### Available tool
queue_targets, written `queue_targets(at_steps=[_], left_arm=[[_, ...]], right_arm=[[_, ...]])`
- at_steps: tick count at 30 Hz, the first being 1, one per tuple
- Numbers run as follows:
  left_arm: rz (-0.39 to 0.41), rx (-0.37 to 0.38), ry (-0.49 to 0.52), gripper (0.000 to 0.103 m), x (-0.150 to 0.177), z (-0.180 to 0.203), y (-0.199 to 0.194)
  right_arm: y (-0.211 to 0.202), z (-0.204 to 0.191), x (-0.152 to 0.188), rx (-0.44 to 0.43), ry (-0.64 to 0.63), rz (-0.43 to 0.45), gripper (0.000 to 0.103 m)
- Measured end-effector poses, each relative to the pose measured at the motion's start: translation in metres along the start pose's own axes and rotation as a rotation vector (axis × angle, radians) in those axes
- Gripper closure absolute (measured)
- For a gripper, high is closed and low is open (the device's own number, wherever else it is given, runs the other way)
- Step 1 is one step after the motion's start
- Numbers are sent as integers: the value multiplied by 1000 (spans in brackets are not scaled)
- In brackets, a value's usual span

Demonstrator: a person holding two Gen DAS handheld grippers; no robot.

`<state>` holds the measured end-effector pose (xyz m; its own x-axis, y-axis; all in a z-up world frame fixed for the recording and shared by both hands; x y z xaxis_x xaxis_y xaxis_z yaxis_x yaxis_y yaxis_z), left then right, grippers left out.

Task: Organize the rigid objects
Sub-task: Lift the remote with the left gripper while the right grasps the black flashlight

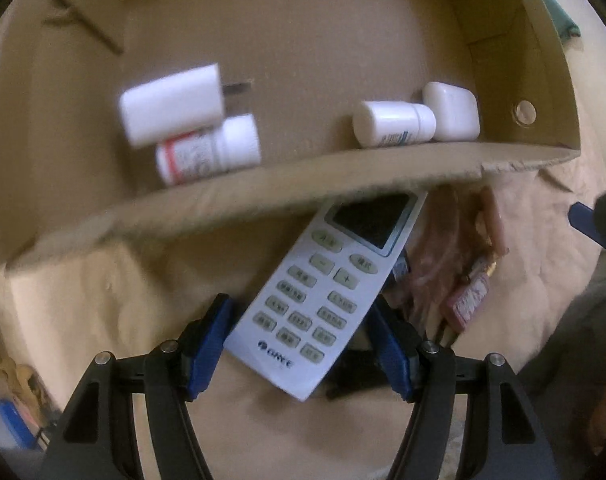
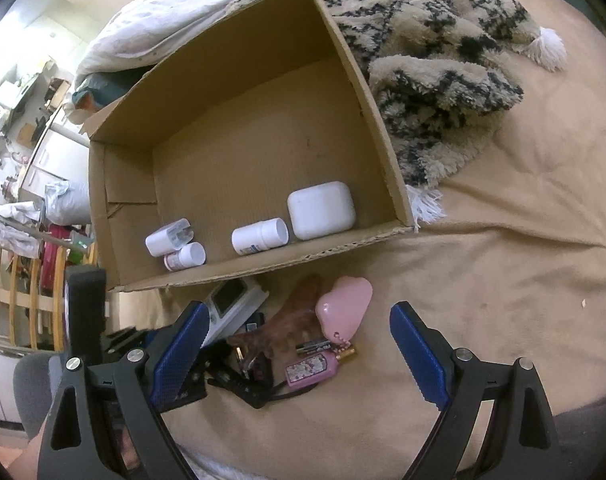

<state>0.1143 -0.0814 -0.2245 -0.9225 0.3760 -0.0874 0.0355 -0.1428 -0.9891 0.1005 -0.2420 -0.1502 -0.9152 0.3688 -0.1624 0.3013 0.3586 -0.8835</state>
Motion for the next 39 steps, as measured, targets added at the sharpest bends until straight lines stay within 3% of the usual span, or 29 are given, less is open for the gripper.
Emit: queue_targets(at_steps=[6,11,17,22,26,30,34,39], left_arm=[[18,-37,79,39,-8,8,4],[32,-43,166,63,-1,22,-9],[7,-86,180,63,31,14,-32],[-31,-147,16,63,57,-28,-42],[-58,-124,-147,63,62,-58,-35],[-81,-145,-154,63,55,-62,-20],[-72,-163,-154,62,52,-51,-18],[-53,-113,-212,62,57,-54,-21]], right_arm=[[4,0,2,9,-5,-7,6],[5,-3,4,11,-12,-12,6],[2,-4,2,-6,-8,-12,6],[2,-7,3,-14,-21,-17,6],[8,-11,8,-14,-36,-41,6],[21,-15,31,-83,5,-168,6],[42,-27,67,-202,139,-332,6],[65,-40,84,-118,202,-345,6]])
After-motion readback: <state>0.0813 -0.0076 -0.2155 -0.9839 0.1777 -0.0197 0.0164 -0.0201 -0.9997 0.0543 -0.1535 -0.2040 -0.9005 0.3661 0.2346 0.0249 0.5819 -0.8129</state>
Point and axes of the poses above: each gripper's, at about its wrist camera, not at the fingertips, and y roughly the way its jaws point, z to its right, x to its underside, the point moved 7 cm from there along y, roughly the way its jaws point, and after that the axes turned 10 degrees about y, right-handed, at the moved point
